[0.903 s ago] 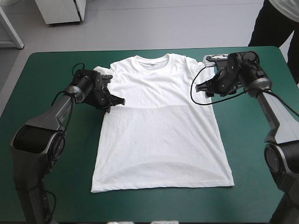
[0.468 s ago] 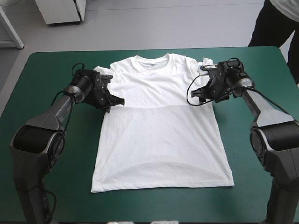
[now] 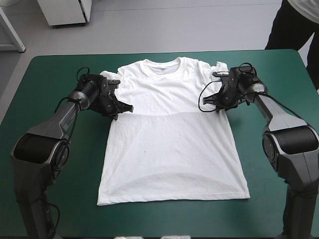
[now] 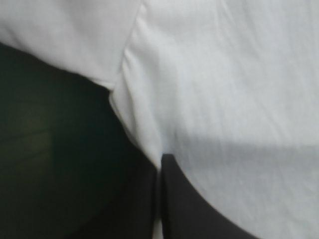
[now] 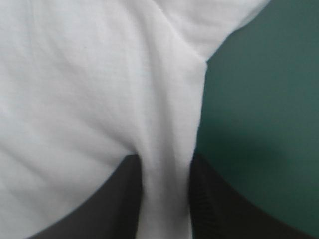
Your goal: Fold the cloth
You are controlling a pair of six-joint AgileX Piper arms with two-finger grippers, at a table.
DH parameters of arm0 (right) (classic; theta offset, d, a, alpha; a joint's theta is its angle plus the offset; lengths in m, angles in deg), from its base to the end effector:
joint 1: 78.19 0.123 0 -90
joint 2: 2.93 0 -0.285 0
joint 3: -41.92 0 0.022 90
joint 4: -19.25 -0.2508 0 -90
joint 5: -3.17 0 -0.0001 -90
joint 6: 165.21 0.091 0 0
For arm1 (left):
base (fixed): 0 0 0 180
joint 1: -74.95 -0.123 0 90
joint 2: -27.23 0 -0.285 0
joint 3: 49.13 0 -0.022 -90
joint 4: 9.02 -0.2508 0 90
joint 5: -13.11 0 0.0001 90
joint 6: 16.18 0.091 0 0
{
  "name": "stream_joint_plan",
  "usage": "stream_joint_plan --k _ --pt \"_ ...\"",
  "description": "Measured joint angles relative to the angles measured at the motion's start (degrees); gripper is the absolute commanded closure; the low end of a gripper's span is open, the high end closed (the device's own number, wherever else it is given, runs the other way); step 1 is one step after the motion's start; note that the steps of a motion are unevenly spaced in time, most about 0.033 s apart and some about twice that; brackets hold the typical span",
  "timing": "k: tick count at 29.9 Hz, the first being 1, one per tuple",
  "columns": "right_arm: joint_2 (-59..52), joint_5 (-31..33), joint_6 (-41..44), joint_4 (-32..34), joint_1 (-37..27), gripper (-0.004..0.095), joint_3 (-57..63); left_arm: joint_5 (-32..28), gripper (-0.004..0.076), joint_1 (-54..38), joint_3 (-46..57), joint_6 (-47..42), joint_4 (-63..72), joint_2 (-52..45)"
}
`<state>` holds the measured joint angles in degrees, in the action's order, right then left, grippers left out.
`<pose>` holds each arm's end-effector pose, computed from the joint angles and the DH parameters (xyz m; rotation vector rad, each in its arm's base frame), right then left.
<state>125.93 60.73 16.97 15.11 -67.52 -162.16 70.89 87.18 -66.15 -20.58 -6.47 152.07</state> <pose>0.4456 0.0896 0.2157 -0.1687 2.8344 0.1439 0.4204 -0.0946 0.2130 0.1704 2.8917 -0.1112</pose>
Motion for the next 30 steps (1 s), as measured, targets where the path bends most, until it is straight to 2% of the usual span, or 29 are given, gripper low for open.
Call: stream_joint_plan --k 8,14,22,30 --pt "-0.03 0.65 -0.05 -0.88 -0.04 0.0925 -0.2 0.91 0.0734 -0.07 -1.87 1.31 0.85 0.68" --pt "-2.28 3.55 -0.05 -1.05 0.1 0.0925 -2.17 1.45 0.0734 -0.07 -6.74 1.48 1.26 -0.02" --pt "-14.17 5.01 -0.05 0.08 0.14 0.0925 -4.84 2.5 0.0734 -0.07 -12.38 1.48 1.43 -9.12" --pt "-25.87 5.57 -0.46 1.6 0.14 0.0925 -5.72 3.3 0.0734 -0.07 -12.75 2.93 2.58 -20.37"
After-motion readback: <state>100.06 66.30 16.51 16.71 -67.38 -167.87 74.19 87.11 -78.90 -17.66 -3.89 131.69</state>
